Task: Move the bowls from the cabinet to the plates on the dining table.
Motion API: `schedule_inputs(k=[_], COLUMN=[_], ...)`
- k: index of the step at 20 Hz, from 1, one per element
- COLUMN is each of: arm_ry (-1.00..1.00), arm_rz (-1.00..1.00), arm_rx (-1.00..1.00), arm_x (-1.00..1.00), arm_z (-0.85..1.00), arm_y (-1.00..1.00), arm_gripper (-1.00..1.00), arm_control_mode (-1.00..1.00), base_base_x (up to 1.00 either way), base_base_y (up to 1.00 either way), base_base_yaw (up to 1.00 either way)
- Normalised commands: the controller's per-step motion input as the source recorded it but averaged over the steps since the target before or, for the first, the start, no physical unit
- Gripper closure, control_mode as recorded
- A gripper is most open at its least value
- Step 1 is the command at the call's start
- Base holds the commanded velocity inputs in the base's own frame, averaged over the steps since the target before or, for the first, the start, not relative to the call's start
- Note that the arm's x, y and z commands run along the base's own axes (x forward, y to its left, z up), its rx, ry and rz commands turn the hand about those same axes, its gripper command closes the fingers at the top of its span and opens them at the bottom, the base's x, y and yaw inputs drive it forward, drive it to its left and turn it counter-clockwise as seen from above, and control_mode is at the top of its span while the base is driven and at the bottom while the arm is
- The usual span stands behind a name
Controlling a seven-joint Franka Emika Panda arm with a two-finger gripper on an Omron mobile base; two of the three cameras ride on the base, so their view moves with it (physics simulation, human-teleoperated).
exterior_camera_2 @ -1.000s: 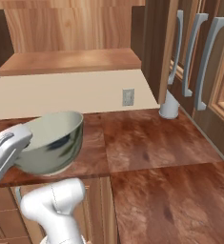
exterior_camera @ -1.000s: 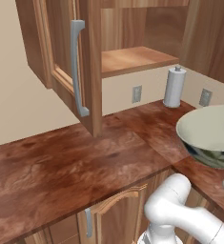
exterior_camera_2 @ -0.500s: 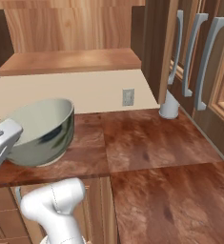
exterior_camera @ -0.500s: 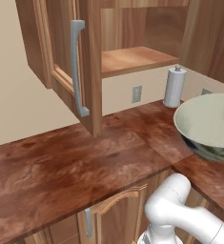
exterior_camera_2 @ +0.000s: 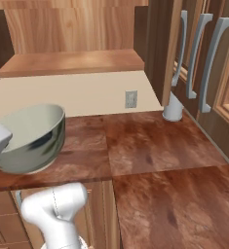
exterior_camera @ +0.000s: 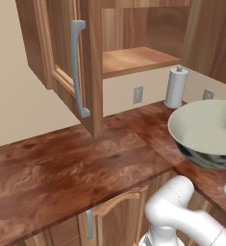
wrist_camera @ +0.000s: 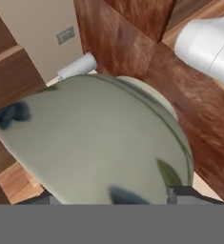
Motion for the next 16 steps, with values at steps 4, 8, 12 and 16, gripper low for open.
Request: schedule_inputs(k=[4, 8, 12, 16], arm_ry=[0.00, 0.00, 0.00, 0.00], arm_rz=[0.00, 0.00, 0.00, 0.00], arm_rx=[0.00, 0.00, 0.00, 0.00], arm_x=[0.00, 0.00, 0.00, 0.00], arm_z=[0.00, 0.00, 0.00, 0.00], arm_y=[0.00, 0.00, 0.00, 0.00], arm_gripper=[1.00, 1.00, 1.00, 1.00], arm_control_mode=[1.00, 1.00, 1.00, 1.00], base_base_x=[-0.03, -0.50, -0.94, -0.85], base_base_y=[0.00, 0.00, 0.00, 0.00], base_base_yaw=[0.05, 0.08, 0.12, 0.11])
